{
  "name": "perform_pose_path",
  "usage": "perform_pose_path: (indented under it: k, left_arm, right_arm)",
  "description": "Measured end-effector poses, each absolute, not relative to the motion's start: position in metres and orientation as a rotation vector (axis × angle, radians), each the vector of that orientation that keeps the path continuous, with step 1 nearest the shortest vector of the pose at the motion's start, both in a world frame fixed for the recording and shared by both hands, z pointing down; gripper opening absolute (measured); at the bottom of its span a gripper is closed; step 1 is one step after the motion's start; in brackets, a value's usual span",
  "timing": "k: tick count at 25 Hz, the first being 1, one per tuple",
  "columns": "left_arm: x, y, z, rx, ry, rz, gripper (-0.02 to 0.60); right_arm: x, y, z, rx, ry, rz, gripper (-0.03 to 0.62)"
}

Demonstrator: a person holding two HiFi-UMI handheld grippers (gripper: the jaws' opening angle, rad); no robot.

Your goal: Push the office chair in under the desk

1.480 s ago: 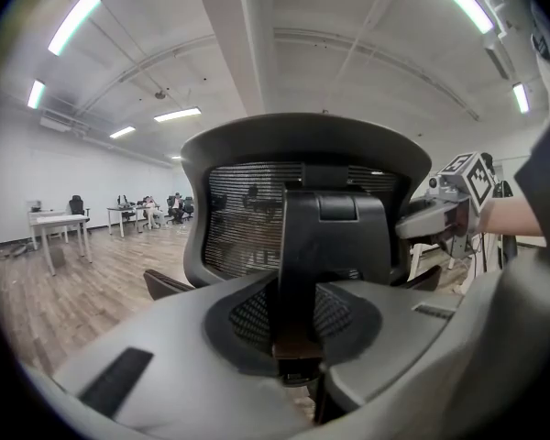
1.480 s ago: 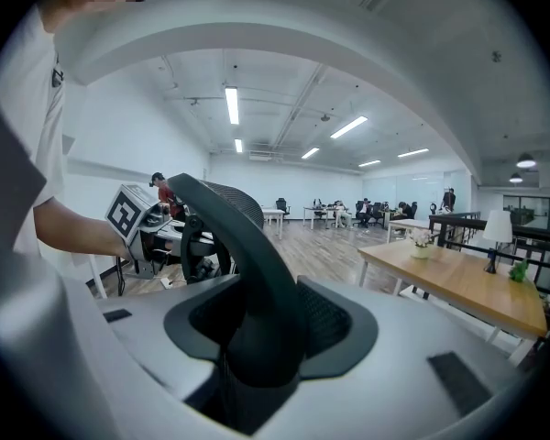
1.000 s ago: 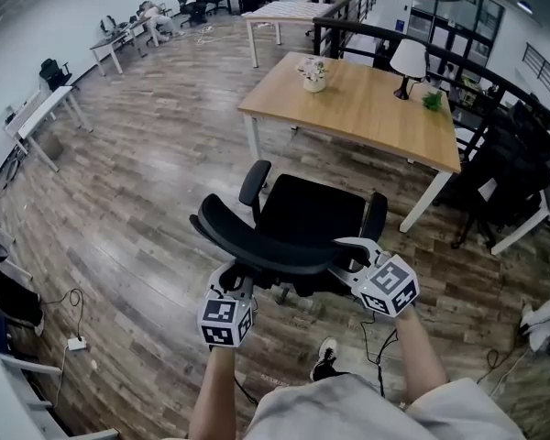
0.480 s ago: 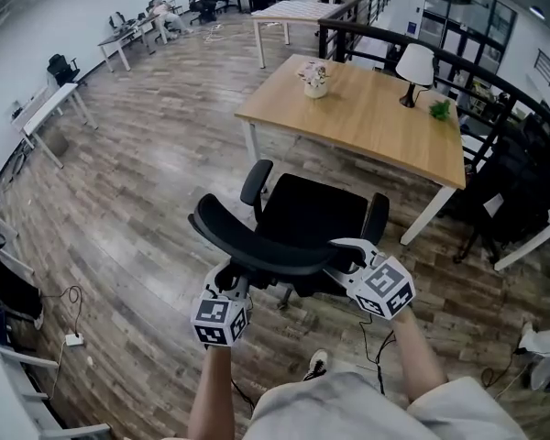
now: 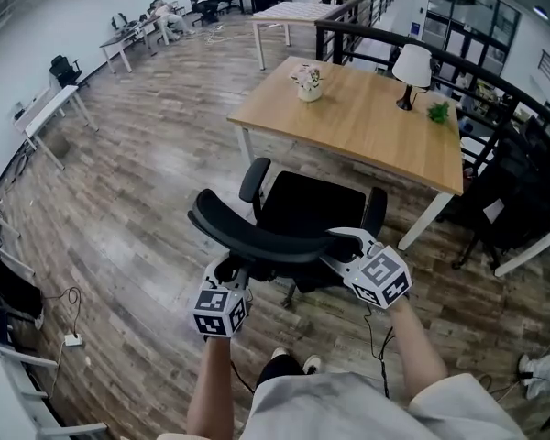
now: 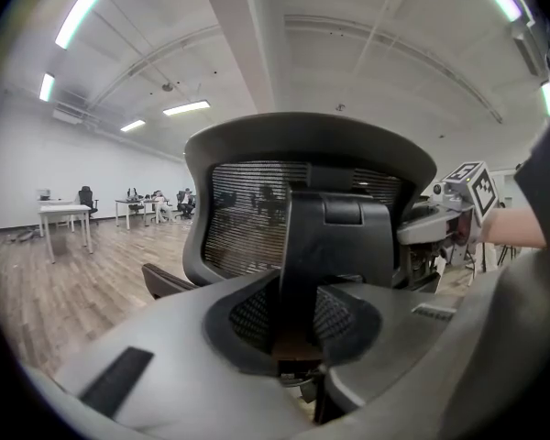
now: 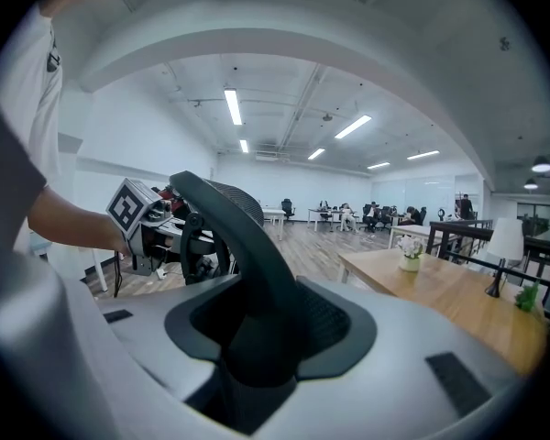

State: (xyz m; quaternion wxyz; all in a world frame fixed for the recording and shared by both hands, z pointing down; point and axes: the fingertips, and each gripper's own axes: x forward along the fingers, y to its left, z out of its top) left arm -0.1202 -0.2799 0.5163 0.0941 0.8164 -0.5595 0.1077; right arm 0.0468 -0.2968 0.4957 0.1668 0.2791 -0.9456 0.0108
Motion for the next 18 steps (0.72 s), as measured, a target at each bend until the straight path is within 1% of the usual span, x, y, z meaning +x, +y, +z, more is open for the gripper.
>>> perform_pose_path:
  k: [13,18]
  left_arm:
    - [-0.102,-0.343,0.516,2.414,-1.674,0.301,0.064]
    - [-0.085,-0.373,0.513,2.443,-1.662,0.301,0.064]
  right_arm:
    - [0.067,-0.357,0.498,0.836,-2.744,0.046,0.195]
    - [0.085,-0.386,0.496,0.871,-2.747,0.053,0.196]
